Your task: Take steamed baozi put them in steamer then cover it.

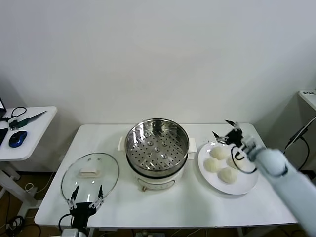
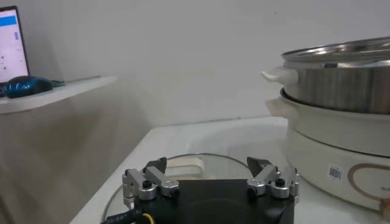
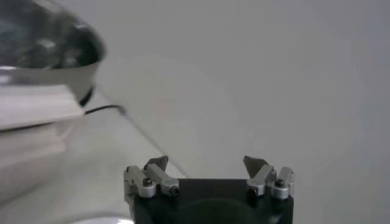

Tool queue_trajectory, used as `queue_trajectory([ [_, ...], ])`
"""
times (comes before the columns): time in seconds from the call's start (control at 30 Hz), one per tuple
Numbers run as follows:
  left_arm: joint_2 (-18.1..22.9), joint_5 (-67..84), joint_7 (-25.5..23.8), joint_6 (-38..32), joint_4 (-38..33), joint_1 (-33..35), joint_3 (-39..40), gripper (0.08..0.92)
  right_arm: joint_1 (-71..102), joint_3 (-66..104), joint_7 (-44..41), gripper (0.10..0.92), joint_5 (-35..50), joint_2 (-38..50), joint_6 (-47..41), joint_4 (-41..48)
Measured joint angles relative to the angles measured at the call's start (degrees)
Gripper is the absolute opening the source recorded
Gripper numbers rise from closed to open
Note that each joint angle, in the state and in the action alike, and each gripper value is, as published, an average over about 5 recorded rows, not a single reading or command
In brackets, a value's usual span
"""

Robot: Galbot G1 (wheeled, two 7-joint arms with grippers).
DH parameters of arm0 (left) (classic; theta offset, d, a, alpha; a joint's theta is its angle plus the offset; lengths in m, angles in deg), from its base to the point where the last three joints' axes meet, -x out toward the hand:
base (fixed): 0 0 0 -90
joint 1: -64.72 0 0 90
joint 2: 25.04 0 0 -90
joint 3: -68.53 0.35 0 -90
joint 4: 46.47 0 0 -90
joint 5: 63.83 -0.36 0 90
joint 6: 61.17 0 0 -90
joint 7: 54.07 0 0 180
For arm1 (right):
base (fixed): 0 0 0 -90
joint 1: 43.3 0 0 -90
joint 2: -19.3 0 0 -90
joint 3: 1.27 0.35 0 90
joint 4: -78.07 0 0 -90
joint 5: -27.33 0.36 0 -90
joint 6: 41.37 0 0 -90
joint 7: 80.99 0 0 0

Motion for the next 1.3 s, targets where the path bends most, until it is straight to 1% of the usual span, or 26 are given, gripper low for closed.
queue_trajectory([
  [0.13,0.1,-0.1,0.0,-0.2,0.2,0.0,0.2,0.823,-13.6,-13.8,-11.4,0.823,-1.4,0.6,3.1,5.9],
  [0.23,0.1,-0.1,-0.1,-0.3,0.4,-0.1,0.3,0.823,-21.8,-23.1,-17.6,0.823,-1.8,0.1,4.5,9.5],
  [0.33,0.1,-0.1,-0.3,-0.3,0.7,-0.2,0.4,0.823,-27.5,-30.6,-21.9,0.823,-1.9,-0.9,5.1,12.4],
  [0.47,0.1,-0.2,-0.5,-0.4,1.0,-0.5,0.4,0.823,-31.8,-37.1,-25.3,0.823,-1.8,-2.5,5.0,15.6],
  [0.63,0.1,-0.2,-0.7,-0.4,1.4,-0.8,0.4,0.823,-33.0,-40.9,-26.9,0.823,-2.6,-4.9,4.4,19.0],
  [0.83,0.0,-0.3,-1.0,-0.4,1.6,-0.8,0.5,0.823,-31.5,-41.9,-26.7,0.823,-4.8,-8.5,3.3,23.1],
  [1.3,0.2,-0.6,-1.1,-0.8,1.8,-0.1,0.4,0.823,-25.6,-37.1,-23.6,0.823,-9.6,-15.9,1.6,32.4],
])
